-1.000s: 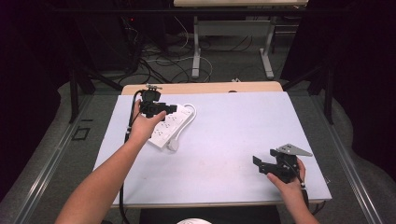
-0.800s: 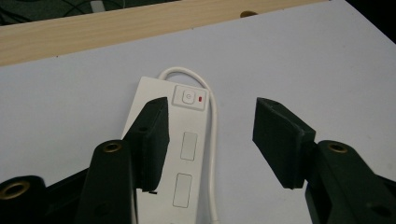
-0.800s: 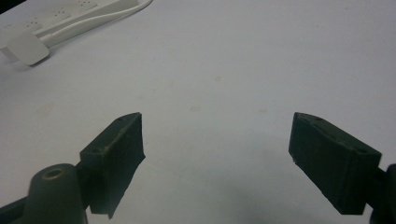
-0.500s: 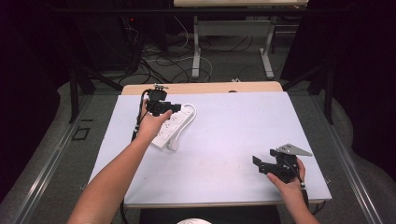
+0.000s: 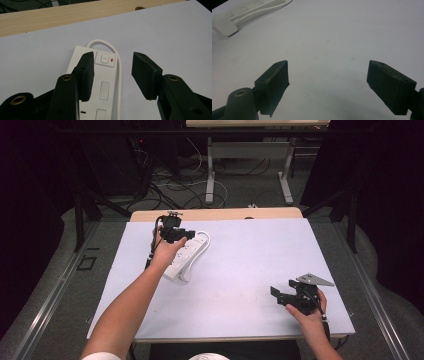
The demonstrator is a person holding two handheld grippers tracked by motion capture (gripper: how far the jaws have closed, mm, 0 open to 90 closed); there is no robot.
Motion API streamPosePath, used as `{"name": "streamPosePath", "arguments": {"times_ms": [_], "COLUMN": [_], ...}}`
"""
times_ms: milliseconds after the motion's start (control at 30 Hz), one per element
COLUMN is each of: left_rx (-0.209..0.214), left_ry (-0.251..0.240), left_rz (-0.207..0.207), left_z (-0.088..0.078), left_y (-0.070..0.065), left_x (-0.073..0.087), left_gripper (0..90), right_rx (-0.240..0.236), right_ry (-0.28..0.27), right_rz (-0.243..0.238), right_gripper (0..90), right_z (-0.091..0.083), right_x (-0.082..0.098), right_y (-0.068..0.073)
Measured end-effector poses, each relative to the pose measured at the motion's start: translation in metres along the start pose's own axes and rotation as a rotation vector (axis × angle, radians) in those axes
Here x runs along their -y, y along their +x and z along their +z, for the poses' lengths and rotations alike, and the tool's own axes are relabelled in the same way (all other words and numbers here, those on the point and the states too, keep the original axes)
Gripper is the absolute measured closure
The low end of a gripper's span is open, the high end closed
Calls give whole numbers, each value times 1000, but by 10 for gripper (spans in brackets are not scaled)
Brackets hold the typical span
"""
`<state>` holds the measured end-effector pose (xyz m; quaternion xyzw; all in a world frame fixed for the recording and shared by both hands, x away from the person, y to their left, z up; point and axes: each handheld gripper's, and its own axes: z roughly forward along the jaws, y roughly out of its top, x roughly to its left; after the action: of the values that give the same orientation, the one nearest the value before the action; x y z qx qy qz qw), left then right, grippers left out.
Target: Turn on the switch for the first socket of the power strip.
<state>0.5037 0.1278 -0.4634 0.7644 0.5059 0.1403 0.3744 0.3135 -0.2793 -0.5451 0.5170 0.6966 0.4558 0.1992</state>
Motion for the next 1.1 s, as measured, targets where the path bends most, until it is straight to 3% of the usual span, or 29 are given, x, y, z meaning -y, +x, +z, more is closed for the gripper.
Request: {"name": "streamPosePath", "arguments": {"times_ms": [333,667,833,1000,1100], "left_rx": [7,13,17,-4,-7], "left_ry": [25,41,48,53,47], "left_rz": [4,-30,-28,-17,-33], "left_z": [14,26,32,35,37], "left_y": [0,3,3,3,4], "left_x": [2,4,6,6,6], "left_gripper": [578,628,648,674,707], "right_rx": [-10,-11,-14,-14,-15], "right_ry": [7,5,4,5,4], "right_rz": [9,1,1,6,5], "right_gripper": [168,168,168,168,168], "right_z": [4,4,3,3,3], "right_x": [-1,-2,-2,-2,-2], "right_y": [1,2,3,3,3]}}
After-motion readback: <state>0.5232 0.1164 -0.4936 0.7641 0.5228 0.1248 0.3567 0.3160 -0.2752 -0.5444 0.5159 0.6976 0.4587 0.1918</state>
